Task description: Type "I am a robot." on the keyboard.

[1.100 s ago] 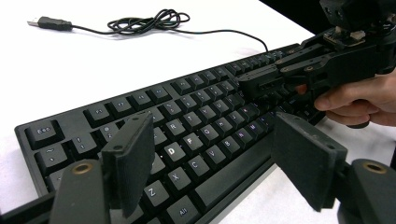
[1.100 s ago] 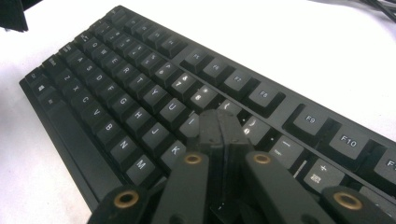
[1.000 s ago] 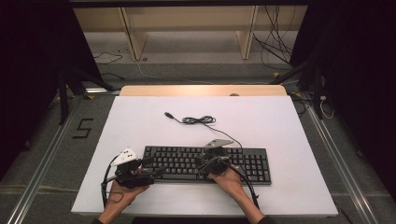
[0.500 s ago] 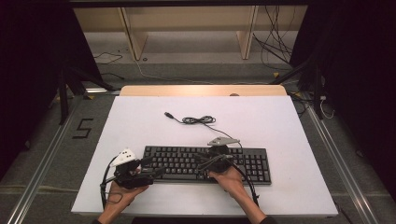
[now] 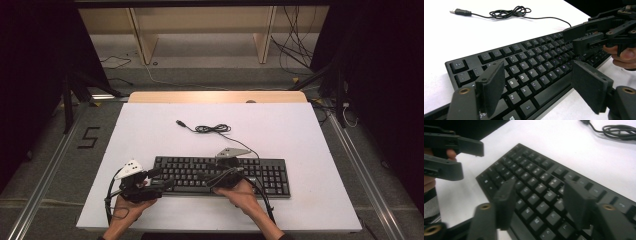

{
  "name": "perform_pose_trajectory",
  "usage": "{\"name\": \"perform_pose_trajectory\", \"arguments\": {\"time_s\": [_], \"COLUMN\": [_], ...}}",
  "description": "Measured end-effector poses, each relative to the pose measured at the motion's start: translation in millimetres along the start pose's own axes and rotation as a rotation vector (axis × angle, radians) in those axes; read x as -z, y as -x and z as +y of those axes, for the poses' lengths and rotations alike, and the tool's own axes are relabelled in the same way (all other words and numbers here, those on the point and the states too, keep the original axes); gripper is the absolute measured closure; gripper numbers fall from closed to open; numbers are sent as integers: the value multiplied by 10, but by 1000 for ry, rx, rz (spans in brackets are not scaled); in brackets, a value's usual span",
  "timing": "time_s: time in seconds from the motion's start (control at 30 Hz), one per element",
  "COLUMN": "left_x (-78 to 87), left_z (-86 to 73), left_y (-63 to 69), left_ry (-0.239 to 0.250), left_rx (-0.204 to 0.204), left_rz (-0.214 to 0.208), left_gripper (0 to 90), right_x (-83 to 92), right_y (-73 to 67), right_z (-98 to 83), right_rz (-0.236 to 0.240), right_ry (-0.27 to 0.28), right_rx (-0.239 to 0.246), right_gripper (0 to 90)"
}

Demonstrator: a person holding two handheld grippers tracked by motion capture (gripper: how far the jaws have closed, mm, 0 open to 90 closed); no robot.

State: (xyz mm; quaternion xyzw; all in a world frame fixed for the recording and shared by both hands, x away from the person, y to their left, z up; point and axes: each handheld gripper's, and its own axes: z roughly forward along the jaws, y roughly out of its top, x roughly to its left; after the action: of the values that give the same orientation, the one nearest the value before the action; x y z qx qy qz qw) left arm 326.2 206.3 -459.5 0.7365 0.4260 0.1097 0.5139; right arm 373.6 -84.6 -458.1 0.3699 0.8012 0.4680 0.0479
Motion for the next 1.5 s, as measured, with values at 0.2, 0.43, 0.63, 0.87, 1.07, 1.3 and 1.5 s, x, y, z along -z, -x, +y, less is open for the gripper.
{"name": "perform_pose_trajectory", "arguments": {"time_s": [0.2,0.43,0.63,0.87,1.07,1.3,1.5], "left_x": [9,26,37,41,37,36,36], "left_z": [-4,-7,-12,-17,-19,-19,-19], "left_y": [2,5,5,10,14,10,6], "left_ry": [3,10,9,10,10,9,9], "left_rx": [0,-4,-9,-7,-9,-10,-12], "left_rz": [0,0,-2,-4,-6,-5,-4], "left_gripper": [258,257,257,257,257,257,257], "right_x": [-25,-66,-152,-234,-290,-344,-372], "right_y": [-74,-127,-171,-195,-223,-228,-226], "right_z": [16,10,-13,-41,-65,-95,-119], "right_rz": [12,6,15,20,29,26,22], "right_ry": [7,-12,-35,-60,-77,-93,-107], "right_rx": [24,37,53,60,67,71,75], "right_gripper": [606,791,885,900,900,900,900]}}
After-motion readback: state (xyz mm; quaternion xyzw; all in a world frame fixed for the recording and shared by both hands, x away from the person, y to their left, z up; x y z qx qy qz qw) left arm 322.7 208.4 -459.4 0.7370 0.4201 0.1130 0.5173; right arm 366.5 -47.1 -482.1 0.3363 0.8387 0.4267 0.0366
